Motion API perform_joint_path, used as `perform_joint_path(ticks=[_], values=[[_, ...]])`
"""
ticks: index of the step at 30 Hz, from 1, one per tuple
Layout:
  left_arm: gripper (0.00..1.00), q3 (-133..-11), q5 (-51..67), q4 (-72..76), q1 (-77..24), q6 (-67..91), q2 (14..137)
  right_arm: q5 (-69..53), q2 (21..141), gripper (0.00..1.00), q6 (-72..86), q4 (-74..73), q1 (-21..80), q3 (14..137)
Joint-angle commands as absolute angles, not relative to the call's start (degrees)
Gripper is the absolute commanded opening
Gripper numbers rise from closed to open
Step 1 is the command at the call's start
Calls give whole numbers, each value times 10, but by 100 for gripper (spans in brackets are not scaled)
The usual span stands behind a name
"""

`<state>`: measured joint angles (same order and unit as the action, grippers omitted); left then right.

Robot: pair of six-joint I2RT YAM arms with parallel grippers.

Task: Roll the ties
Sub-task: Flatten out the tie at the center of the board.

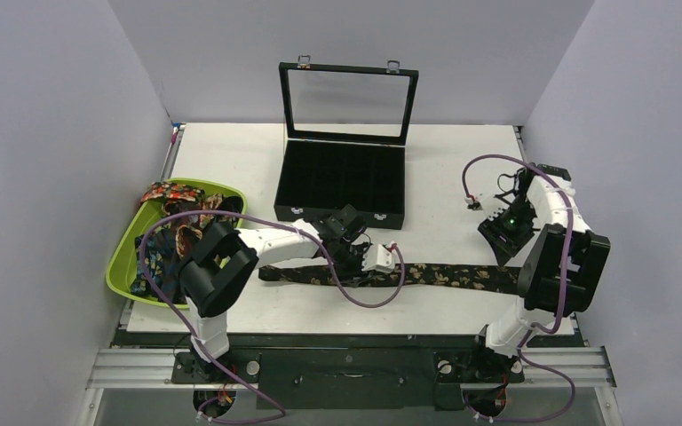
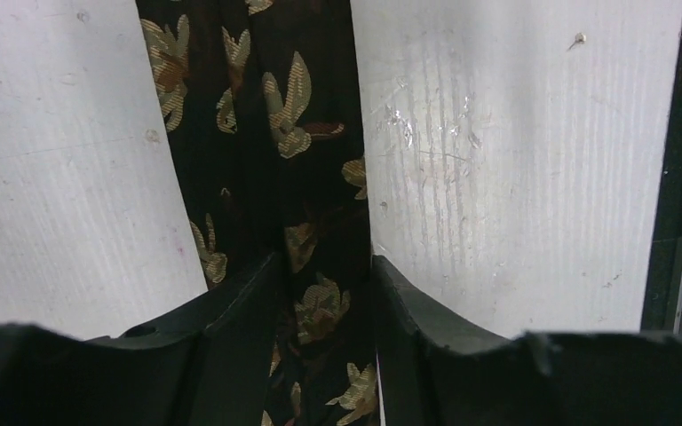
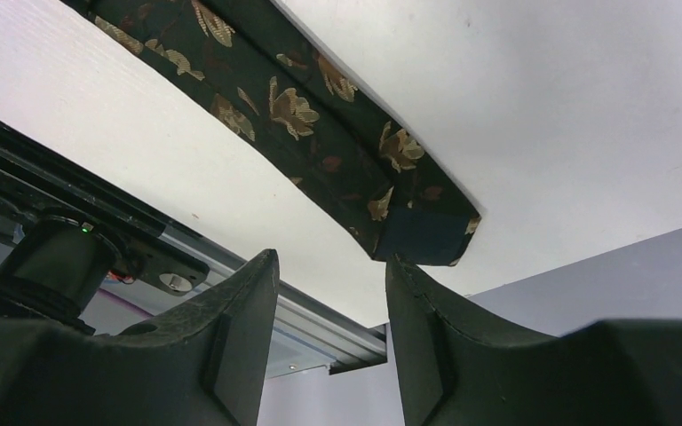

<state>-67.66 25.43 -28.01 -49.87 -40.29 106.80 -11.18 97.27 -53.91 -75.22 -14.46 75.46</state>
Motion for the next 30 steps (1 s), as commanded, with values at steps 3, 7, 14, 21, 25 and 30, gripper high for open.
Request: perform_joint_path(ticks=[3,7,14,21,25,30], values=[[21,-691,257,-281,-505,-416,1068,-123,939,44,-541,-764,-159,738],[5,-700,269,-294,-509,-414,1050,-121,946,43,-541,-762,-162,740],[8,-743,281,-331,-494,-403,1036,-125,956,43,-541,-764,-163,749],[7,-766,290,-345,-466,-403,1069,-125,959,43,-540,-766,-163,751],[10,-766,279,-353,-462,-423,1094,-124,958,43,-538,-765,-160,747],[30,-742,267,-360,-471,-462,1095,-114,952,43,-537,-762,-154,733]])
